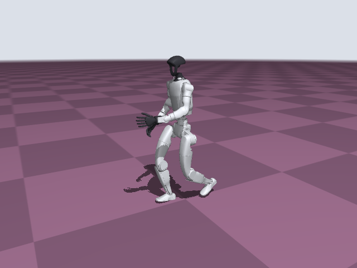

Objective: Walk

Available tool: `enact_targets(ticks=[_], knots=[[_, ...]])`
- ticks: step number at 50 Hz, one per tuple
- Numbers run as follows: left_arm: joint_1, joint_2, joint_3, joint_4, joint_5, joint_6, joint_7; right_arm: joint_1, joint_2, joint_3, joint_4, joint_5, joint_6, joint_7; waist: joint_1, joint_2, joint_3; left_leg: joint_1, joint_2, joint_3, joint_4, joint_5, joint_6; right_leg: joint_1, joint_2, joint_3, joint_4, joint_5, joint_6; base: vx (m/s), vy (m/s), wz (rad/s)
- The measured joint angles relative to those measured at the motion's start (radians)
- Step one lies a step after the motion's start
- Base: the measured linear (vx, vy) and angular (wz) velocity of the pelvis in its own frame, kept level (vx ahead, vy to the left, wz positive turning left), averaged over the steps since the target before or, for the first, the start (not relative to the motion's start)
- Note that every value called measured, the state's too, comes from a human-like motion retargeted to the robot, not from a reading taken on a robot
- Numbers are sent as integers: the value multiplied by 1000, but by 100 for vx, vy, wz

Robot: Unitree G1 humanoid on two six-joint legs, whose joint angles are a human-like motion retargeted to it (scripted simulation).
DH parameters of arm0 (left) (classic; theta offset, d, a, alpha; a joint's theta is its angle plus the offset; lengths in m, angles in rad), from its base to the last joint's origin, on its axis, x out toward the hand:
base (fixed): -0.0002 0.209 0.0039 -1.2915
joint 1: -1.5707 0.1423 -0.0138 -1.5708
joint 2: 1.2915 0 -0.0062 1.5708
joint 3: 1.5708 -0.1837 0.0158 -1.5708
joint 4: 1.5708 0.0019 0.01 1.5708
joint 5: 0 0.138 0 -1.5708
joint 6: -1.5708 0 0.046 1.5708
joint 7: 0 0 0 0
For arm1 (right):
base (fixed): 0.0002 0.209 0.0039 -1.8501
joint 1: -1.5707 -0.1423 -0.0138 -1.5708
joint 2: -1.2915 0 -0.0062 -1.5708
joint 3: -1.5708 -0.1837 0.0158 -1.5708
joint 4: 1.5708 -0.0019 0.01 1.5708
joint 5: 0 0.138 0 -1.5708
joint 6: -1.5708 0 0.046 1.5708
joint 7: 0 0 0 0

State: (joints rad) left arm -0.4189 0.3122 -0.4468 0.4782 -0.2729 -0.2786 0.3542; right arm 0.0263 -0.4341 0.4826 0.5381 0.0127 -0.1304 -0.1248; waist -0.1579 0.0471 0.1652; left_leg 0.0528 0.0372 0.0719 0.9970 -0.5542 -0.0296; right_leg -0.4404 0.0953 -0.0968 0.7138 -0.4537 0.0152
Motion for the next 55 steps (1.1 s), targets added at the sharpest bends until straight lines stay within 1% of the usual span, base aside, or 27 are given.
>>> enact_targets(ticks=[2,3,5,6,8,10,13,15,17,20,22,23,25,27,30,33,35,38,40,42,45,48,50,53,55], knots=[[67,-13,-12,-6,-14,15,-20,-28,0,10,-4,9,3,-10,21,19,5,-99,58,11,221,72,-3,23,20,-9,68,-58,-43,-2,-5,14],[102,-19,-18,-7,-22,23,-32,-48,0,17,-2,9,4,-16,37,21,4,-153,80,18,306,80,9,39,23,-9,86,-84,-58,0,0,0],[176,-26,-27,-5,-34,40,-60,-97,3,29,3,9,5,-29,78,14,1,-265,108,35,415,51,43,82,19,1,94,-127,-70,0,0,0],[212,-23,-25,-5,-44,49,-75,-136,5,33,9,11,6,-35,99,-1,-2,-324,104,44,417,26,60,110,11,13,76,-137,-67,0,0,0],[295,-14,-15,-7,-61,62,-102,-206,6,36,12,14,6,-47,146,-30,-3,-423,88,65,369,-23,86,176,-8,37,38,-154,-55,0,0,0],[382,-2,6,-16,-77,71,-126,-270,-2,31,2,17,5,-62,194,-57,-2,-493,59,90,234,-51,99,247,-30,56,-6,-160,-35,0,0,0],[495,15,50,-23,-110,77,-157,-364,-21,18,-8,10,4,-84,250,-102,-7,-545,-22,121,-106,-20,97,345,-86,61,-76,-162,4,0,0,0],[553,23,75,-24,-138,83,-175,-422,-32,9,-8,5,5,-91,273,-132,-17,-544,-91,122,-357,30,92,391,-129,55,-102,-163,29,0,0,0],[591,29,91,-31,-155,83,-191,-460,-38,2,-10,2,7,-93,288,-158,-26,-530,-145,116,-485,78,98,414,-167,60,-70,-177,48,0,0,0],[617,28,102,-41,-146,78,-203,-470,-34,0,-11,-7,5,-93,295,-191,-42,-528,-195,114,-435,103,127,429,-215,76,49,-174,81,1,2,7],[603,24,103,-47,-134,76,-197,-455,-19,2,-5,-12,4,-82,280,-218,-48,-507,-235,118,-387,91,153,417,-259,82,177,-110,113,1,5,30],[589,20,101,-50,-127,75,-190,-443,-9,7,-2,-14,4,-72,269,-231,-50,-490,-254,119,-370,78,165,401,-283,83,257,-61,129,0,6,33],[547,12,93,-56,-119,74,-170,-412,13,18,6,-22,4,-49,242,-250,-50,-446,-286,118,-348,44,186,350,-331,82,425,31,143,-1,6,30],[481,8,78,-55,-114,74,-144,-378,30,32,17,-34,6,-25,209,-254,-45,-386,-303,109,-349,8,196,281,-370,78,561,60,124,-2,5,28],[337,3,60,-25,-122,78,-99,-332,44,53,46,-49,11,11,151,-237,-30,-265,-303,76,-403,-29,194,163,-393,67,658,10,70,-2,4,31],[170,-7,54,36,-140,76,-73,-283,46,66,98,-51,19,42,92,-200,-5,-123,-284,33,-498,-39,172,59,-370,40,583,-59,32,-1,2,44],[74,-11,55,71,-146,72,-65,-239,45,65,131,-43,28,55,55,-177,6,-45,-265,10,-548,-46,155,5,-340,18,464,-83,26,-1,0,52],[-44,-14,59,110,-137,61,-60,-171,37,50,168,-26,39,68,15,-135,20,52,-220,-10,-607,-52,126,-32,-256,-2,189,-60,49,-1,-2,37],[-99,-13,60,124,-125,52,-56,-127,29,33,180,-20,44,73,-3,-105,22,93,-187,-13,-623,-61,108,-36,-192,-3,-15,-23,72,-1,-1,12],[-130,-10,60,131,-113,44,-55,-89,23,17,186,-13,45,75,-15,-83,22,119,-159,-14,-606,-78,91,-26,-145,1,-151,12,85,0,0,0],[-138,-7,57,131,-106,35,-58,-42,21,-1,190,4,44,73,-35,-67,21,146,-133,-19,-524,-106,70,-22,-108,10,-159,36,82,1,-3,12],[-115,-10,51,131,-115,28,-73,-18,22,-13,186,32,36,65,-50,-38,23,150,-85,-27,-377,-95,35,6,-60,8,-91,55,54,3,-6,18],[-82,-16,45,132,-122,26,-86,-11,24,-16,181,52,31,60,-56,-14,27,124,-40,-29,-223,-49,1,28,-23,1,-38,47,25,1,-7,11],[-13,-25,35,131,-124,34,-103,-23,25,-12,166,79,26,55,-48,25,32,20,44,-24,79,96,-52,53,30,-18,27,-1,-34,-2,-6,4],[30,-31,30,135,-127,46,-112,-44,23,-3,159,88,25,51,-31,41,30,-69,96,-16,256,165,-55,68,53,-25,53,-41,-67,-3,-5,0]])
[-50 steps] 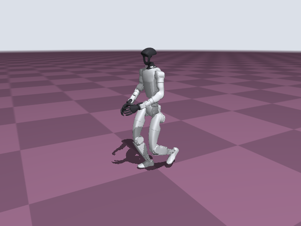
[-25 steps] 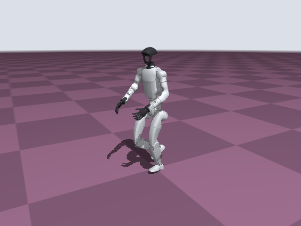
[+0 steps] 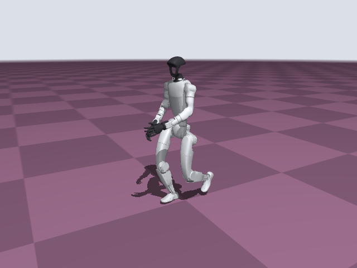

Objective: Walk

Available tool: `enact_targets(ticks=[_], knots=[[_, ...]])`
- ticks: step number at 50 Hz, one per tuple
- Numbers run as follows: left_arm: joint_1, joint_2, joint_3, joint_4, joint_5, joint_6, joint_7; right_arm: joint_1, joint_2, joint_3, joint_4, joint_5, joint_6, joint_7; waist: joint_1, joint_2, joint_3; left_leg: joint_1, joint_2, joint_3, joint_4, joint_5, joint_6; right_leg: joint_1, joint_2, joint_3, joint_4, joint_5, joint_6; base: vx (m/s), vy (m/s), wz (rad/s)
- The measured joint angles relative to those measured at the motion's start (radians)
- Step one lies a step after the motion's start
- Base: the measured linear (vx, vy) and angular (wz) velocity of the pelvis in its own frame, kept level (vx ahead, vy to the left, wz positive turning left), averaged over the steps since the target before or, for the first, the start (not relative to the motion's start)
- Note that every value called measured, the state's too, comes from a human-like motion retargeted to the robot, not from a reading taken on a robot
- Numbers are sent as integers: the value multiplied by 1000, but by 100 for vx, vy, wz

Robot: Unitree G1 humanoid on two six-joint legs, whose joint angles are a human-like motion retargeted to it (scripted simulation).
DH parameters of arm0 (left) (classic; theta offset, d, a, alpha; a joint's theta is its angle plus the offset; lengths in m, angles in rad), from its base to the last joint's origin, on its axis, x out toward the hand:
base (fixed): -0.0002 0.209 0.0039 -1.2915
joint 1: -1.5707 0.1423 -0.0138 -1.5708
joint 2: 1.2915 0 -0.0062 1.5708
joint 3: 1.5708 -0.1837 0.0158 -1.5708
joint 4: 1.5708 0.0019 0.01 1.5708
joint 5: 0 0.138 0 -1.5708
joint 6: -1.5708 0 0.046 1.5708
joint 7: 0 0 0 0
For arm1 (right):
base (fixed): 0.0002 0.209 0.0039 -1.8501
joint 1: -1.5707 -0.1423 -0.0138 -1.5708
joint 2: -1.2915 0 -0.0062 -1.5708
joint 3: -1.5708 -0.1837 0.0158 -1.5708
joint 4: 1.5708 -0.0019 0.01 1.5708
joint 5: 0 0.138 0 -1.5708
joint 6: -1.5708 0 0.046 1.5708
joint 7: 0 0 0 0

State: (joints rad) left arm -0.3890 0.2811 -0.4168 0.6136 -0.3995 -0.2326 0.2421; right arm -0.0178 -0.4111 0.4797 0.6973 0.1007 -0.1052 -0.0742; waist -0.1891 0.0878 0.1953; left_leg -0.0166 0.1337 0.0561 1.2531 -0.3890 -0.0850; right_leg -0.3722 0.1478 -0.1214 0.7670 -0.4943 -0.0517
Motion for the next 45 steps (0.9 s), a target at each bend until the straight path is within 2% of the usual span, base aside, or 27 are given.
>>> enact_targets(ticks=[2,5,10,17,22,25,29,31,33,36,40,45], knots=[[38,-5,-3,11,-3,15,-12,-35,-1,13,1,0,0,-6,26,-1,-4,-95,42,17,124,-10,36,24,6,5,5,-34,-16,0,0,0],[95,-5,1,37,-1,38,-37,-105,0,27,4,-2,-2,-17,72,-24,-13,-242,69,48,192,-106,106,81,-4,29,-33,-59,-9,0,0,0],[238,11,31,71,3,57,-73,-211,-1,22,-30,-3,-7,-36,159,-86,-17,-405,6,112,-57,-212,151,220,-46,76,-142,-63,31,0,0,0],[436,27,98,113,-15,69,-112,-367,-22,-11,-44,-1,-5,-54,251,-163,-40,-451,-173,150,-726,-87,124,350,-142,80,-239,-91,82,0,0,0],[515,28,125,129,-5,69,-142,-430,-20,-17,-51,-7,-6,-61,287,-203,-59,-461,-228,144,-704,-46,153,376,-194,97,-137,-146,108,1,2,-11],[522,28,129,127,10,67,-146,-438,-6,-9,-51,-13,-8,-51,290,-237,-68,-455,-259,151,-621,-54,180,381,-236,107,-37,-128,141,2,3,-3],[481,21,113,98,26,65,-123,-419,20,25,-57,-27,-9,-15,268,-283,-76,-405,-320,156,-580,-100,214,337,-312,109,200,23,208,1,6,4],[441,19,98,79,33,63,-105,-402,33,46,-61,-39,-7,8,248,-301,-74,-363,-347,156,-579,-131,228,287,-358,101,349,100,222,-1,6,1],[386,19,81,62,37,60,-86,-384,42,66,-61,-54,-4,30,224,-309,-69,-310,-363,151,-587,-166,237,227,-401,91,483,133,210,-2,6,1],[271,24,61,54,29,60,-58,-354,47,84,-46,-76,3,59,176,-300,-54,-202,-369,128,-636,-208,238,126,-438,75,595,88,159,-1,2,2],[88,25,59,79,-1,58,-29,-303,46,83,19,-85,14,82,105,-262,-22,-25,-354,81,-767,-224,219,-3,-421,46,541,-5,108,-1,3,27],[-85,24,72,107,-19,37,-14,-193,38,45,130,-67,33,86,32,-204,3,154,-304,40,-897,-218,179,-93,-316,10,174,-13,122,0,-1,35]])
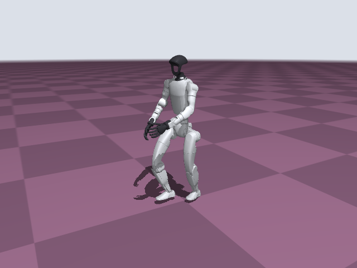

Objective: Walk

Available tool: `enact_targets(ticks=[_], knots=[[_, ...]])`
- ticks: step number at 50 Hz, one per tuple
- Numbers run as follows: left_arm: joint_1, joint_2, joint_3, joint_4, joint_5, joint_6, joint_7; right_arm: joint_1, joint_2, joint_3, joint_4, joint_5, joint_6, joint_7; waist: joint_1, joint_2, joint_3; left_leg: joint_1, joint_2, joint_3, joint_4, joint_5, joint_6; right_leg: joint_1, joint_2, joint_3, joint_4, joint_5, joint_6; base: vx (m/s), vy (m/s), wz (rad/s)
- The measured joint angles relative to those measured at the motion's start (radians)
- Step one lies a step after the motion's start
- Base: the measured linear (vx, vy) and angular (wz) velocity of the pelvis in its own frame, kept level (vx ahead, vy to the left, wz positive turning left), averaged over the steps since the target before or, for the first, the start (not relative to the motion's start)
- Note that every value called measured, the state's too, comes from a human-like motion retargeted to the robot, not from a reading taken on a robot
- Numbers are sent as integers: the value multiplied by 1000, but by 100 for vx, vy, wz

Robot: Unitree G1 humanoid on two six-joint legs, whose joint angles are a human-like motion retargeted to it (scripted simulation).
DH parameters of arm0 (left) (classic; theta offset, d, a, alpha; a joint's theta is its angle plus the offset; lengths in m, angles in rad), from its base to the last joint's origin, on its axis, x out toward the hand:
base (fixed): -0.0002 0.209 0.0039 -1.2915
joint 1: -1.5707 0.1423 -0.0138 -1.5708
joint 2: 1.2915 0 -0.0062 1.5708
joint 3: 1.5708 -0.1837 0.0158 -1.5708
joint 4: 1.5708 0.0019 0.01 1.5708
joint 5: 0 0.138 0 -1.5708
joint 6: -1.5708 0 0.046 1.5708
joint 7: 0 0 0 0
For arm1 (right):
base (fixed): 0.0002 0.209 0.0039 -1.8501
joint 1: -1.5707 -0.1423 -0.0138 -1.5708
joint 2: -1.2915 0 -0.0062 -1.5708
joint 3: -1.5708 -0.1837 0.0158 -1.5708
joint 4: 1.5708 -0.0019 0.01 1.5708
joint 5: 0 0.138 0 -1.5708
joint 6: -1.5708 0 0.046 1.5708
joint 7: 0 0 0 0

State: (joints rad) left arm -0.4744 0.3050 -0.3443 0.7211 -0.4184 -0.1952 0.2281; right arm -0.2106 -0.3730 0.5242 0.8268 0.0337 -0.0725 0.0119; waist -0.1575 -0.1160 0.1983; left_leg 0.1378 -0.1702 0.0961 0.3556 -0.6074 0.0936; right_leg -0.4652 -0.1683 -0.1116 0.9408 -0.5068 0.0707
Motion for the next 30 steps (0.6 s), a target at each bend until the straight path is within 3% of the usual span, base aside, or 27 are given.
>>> enact_targets(ticks=[4,10,15,17,20,25,30], knots=[[-74,3,6,10,8,-18,6,90,-9,-47,73,10,16,1,-32,48,6,81,56,-9,-6,-25,-31,7,119,22,-343,71,35,0,-1,5],[-50,-9,15,31,-3,-30,-2,175,1,-101,161,38,24,-5,-64,92,15,116,140,-41,272,-51,-94,57,218,40,-256,116,-4,3,-5,16],[78,-35,-6,62,13,-13,-28,168,15,-109,159,75,15,-22,-45,168,18,-84,295,-49,832,198,-193,109,331,2,-170,52,-102,-2,-7,-7],[123,-45,-18,79,27,3,-45,138,15,-99,129,84,6,-39,-16,181,9,-197,342,-46,996,232,-183,134,354,1,-181,22,-127,-3,-5,-23],[182,-54,-30,113,49,26,-75,67,13,-82,66,97,-7,-62,37,171,-8,-370,390,-23,1125,161,-121,192,360,24,-238,-6,-135,-4,-4,-25],[305,-56,-26,161,76,51,-128,-65,-5,-65,-73,109,-20,-85,131,112,-14,-564,361,54,913,23,-35,341,321,87,-359,-16,-103,-3,0,-23],[431,-53,0,181,70,56,-171,-186,-27,-67,-150,117,-27,-101,194,50,-36,-614,211,114,344,71,-45,451,237,107,-454,-15,-55,0,0,-4]])
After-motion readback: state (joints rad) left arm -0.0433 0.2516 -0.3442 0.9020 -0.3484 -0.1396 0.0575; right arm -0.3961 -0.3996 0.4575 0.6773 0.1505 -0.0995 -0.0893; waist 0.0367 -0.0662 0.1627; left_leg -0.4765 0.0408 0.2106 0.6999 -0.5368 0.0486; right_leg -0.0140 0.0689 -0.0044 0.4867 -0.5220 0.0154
